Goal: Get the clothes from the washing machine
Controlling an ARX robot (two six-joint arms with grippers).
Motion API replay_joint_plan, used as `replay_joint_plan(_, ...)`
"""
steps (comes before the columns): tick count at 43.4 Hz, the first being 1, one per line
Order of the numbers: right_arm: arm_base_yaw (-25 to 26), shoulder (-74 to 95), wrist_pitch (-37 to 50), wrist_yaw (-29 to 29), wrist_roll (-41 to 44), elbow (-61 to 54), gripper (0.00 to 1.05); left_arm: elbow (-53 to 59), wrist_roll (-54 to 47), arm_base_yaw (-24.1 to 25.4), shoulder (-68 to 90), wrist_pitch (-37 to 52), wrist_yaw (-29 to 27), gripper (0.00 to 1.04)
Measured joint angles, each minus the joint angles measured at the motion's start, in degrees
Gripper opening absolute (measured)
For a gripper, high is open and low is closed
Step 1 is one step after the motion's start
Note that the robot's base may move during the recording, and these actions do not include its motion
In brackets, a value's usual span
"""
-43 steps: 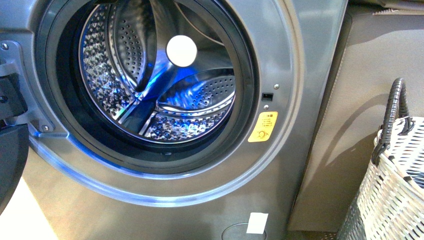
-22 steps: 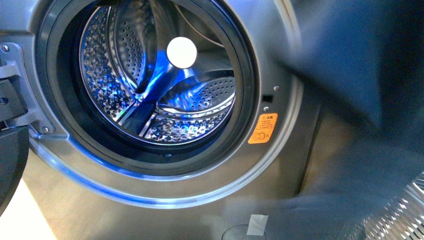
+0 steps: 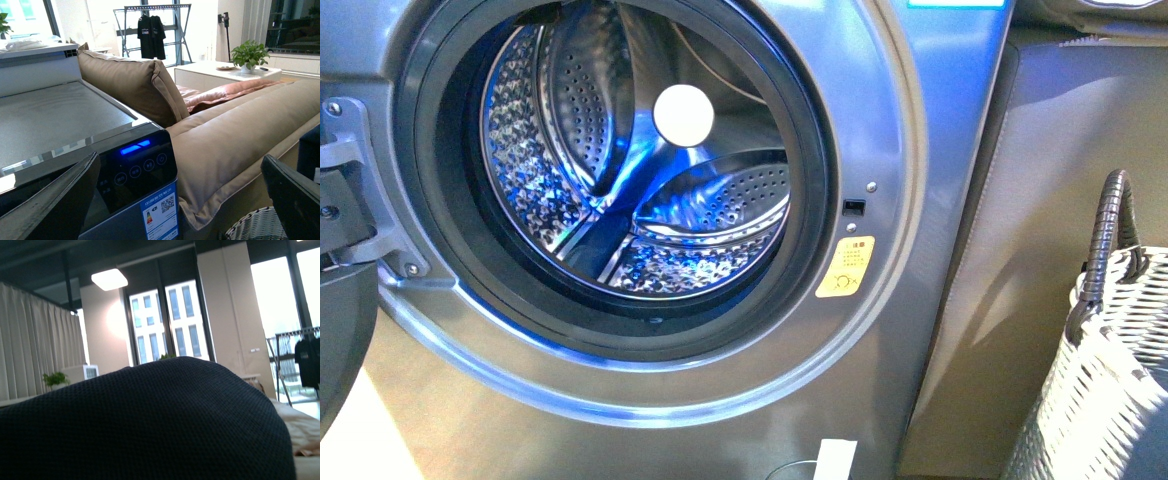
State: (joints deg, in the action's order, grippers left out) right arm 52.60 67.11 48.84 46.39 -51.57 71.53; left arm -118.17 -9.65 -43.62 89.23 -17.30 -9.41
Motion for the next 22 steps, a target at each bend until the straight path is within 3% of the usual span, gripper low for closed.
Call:
replay_joint_plan(4, 1.77, 1.49, -8.24, 7.5, 5.29, -0.48, 0.03, 0.0, 0.0, 0.0, -0.02, 0.0, -0.02, 0.98)
replay_joint_plan(8, 0.68, 2.01, -17.11, 10.64, 12.68, -2.73, 0.03, 0.0, 0.0, 0.0, -0.02, 0.0, 0.0, 0.98)
replay_joint_plan(15, -2.21, 4.76, -30.71, 9.22, 27.95, -8.0, 0.03, 0.0, 0.0, 0.0, -0.04, 0.0, 0.02, 0.98)
replay_joint_plan(22, -4.57, 7.61, -37.66, 6.99, 39.93, -15.65, 0.03, 0.0, 0.0, 0.0, -0.09, 0.0, 0.04, 0.98)
